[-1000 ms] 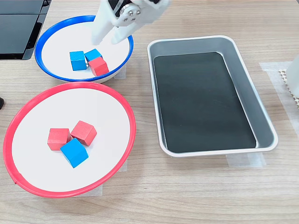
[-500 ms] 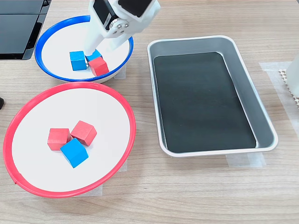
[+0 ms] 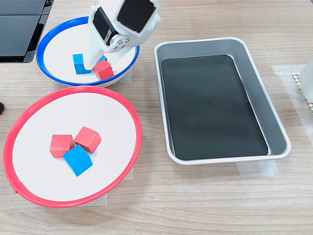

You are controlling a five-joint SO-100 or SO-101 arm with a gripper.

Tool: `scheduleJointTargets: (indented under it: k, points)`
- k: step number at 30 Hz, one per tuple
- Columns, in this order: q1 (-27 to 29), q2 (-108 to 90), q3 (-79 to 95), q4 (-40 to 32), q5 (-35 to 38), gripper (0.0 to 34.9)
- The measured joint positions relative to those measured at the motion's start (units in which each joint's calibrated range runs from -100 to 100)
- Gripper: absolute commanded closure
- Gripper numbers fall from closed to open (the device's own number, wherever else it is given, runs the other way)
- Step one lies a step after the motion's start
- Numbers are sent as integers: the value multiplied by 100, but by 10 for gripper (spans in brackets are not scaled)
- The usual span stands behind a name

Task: Relocate any misplaced blocks to their matching dishes.

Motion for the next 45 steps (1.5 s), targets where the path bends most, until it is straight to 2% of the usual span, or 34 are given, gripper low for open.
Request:
scheduleJointTargets:
  k: [25,37,40,42,43,45]
  points:
    - [0,205,0,-269,190,275]
    - [0,205,290,-530,332,266]
    - [0,205,290,-530,332,280]
    - [0,205,290,-563,342,312]
    - [0,205,309,-579,352,338]
    - [0,205,318,-595,386,346]
